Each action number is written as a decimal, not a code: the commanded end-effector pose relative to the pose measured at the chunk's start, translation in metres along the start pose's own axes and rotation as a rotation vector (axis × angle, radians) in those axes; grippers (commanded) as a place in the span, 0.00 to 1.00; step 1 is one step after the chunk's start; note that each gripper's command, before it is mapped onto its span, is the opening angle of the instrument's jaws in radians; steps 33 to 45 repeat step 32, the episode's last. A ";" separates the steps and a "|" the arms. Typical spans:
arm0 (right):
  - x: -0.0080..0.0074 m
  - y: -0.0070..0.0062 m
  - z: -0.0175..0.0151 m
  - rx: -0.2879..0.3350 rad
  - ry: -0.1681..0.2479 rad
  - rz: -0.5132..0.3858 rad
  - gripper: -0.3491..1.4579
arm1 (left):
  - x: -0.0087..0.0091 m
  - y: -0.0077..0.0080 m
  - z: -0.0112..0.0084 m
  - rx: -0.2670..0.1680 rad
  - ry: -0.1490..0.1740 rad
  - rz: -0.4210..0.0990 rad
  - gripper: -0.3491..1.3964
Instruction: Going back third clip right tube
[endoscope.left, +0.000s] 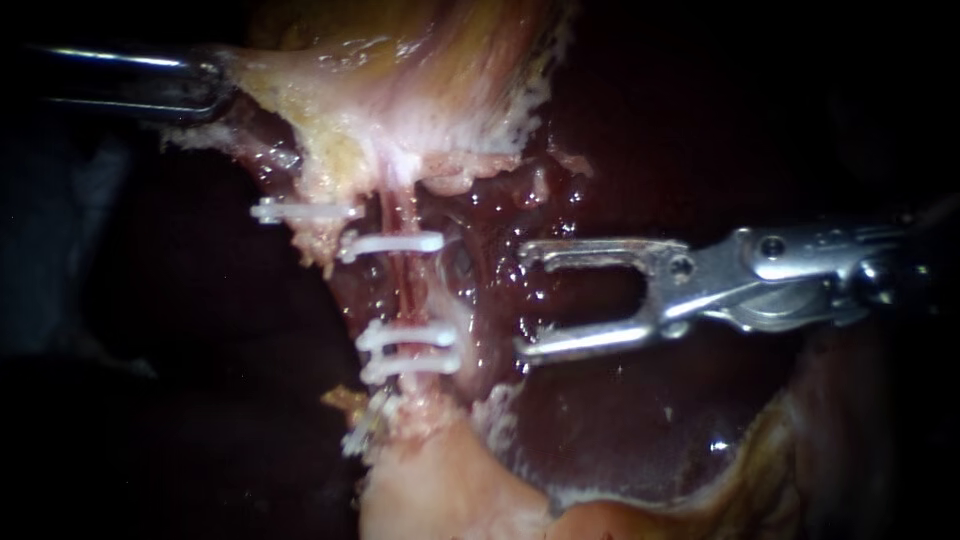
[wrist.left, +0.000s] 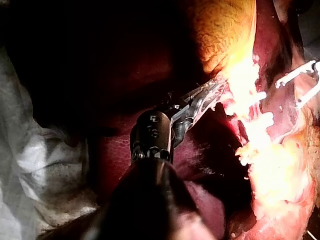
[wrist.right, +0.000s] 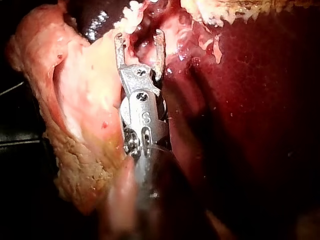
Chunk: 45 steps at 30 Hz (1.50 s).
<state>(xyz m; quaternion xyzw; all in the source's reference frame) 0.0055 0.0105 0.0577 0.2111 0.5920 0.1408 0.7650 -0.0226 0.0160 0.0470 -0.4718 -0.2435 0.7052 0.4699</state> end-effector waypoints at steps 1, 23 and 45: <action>-0.0001 0.0000 -0.0002 -0.002 0.000 -0.006 0.47 | 0.0000 0.0000 0.0000 0.000 0.000 0.000 0.00; -0.0004 -0.0003 -0.0017 0.002 -0.001 -0.030 0.47 | -0.0025 -0.0010 0.0069 -0.017 -0.010 0.018 0.00; -0.0002 -0.0005 -0.0017 0.002 -0.001 -0.030 0.47 | -0.0026 -0.0010 0.0072 -0.019 -0.011 0.018 0.00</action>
